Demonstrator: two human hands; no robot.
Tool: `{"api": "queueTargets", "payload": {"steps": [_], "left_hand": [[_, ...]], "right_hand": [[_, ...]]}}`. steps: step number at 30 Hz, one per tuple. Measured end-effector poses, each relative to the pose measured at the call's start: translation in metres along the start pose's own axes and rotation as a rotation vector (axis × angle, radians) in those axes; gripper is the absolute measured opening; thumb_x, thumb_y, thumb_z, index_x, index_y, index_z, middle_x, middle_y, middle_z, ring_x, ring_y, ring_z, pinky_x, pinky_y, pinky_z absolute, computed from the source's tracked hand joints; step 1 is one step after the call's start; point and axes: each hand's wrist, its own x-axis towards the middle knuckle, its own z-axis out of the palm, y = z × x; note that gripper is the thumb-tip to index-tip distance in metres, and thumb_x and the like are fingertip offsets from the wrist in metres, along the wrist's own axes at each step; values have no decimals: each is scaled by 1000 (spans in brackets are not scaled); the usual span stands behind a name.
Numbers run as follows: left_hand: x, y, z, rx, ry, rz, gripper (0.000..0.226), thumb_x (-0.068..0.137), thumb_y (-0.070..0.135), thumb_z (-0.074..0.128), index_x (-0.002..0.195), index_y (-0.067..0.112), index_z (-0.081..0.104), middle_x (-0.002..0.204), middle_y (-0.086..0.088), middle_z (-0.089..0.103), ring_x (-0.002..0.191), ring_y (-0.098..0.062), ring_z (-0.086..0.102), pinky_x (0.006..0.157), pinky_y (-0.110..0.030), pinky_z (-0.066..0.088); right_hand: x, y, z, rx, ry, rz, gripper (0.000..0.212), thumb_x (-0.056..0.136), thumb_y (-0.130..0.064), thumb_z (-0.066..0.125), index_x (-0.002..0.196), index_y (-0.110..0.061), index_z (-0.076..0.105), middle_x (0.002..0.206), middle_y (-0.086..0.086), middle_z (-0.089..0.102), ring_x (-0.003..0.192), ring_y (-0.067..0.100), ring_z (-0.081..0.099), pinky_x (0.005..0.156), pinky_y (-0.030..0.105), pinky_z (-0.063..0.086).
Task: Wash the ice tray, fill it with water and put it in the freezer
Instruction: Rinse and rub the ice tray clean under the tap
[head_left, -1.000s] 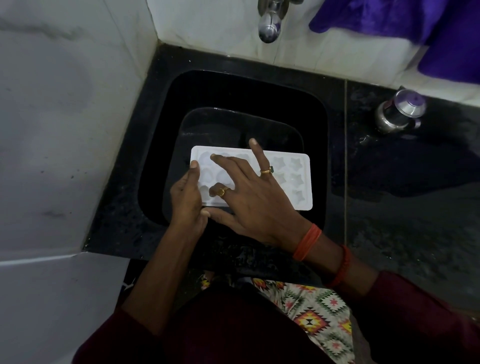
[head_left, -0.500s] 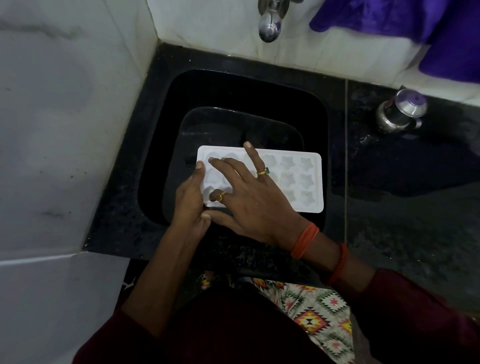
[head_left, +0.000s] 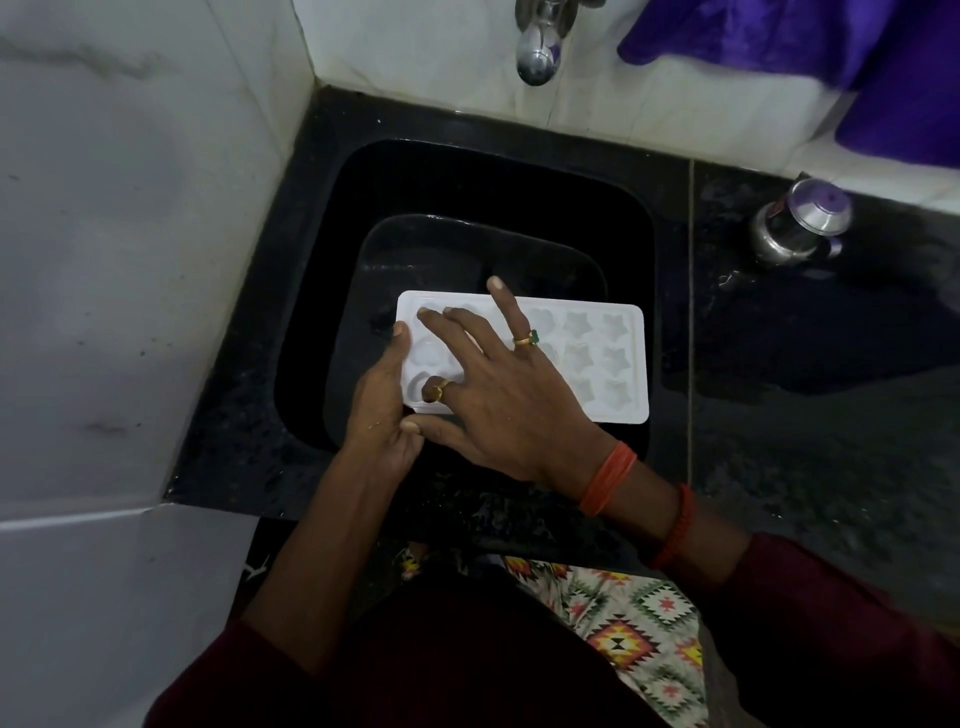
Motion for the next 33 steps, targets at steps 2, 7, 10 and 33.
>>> {"api": "queueTargets", "payload": {"steps": [2,7,10,33], "left_hand": [[0,1,0,-14,-15,-15,51,99,49,56,126,7,64,117,-19,72,92,-32,75,63,-40,62],[3,-1,-3,-14,-27,0,51,98,51,57,123,7,67,118,-18,72,98,-33,74,72,-42,63],[5,-2,-4,-11,-28,2,50,98,50,57,123,8,67,119,-18,72,100,-32,74,73,-41,63],[21,-7,-20,97,33,42,54,91,56,65,122,12,71,118,-15,73,106,-33,72,87,-47,57]], "right_hand": [[1,0,-1,-10,-10,2,59,101,-66,33,99,-26,77,149,16,50,135,30,49,124,57,1],[1,-1,-5,-17,-32,-7,66,101,-67,28,104,-24,78,151,14,48,136,28,48,124,58,1],[0,-2,-5,-35,-40,-11,67,101,-67,27,104,-24,78,151,14,48,137,29,47,124,57,-2],[-1,-9,-10,-12,-63,-14,69,98,-71,28,109,-21,75,153,14,46,138,28,45,124,55,-6]]}}
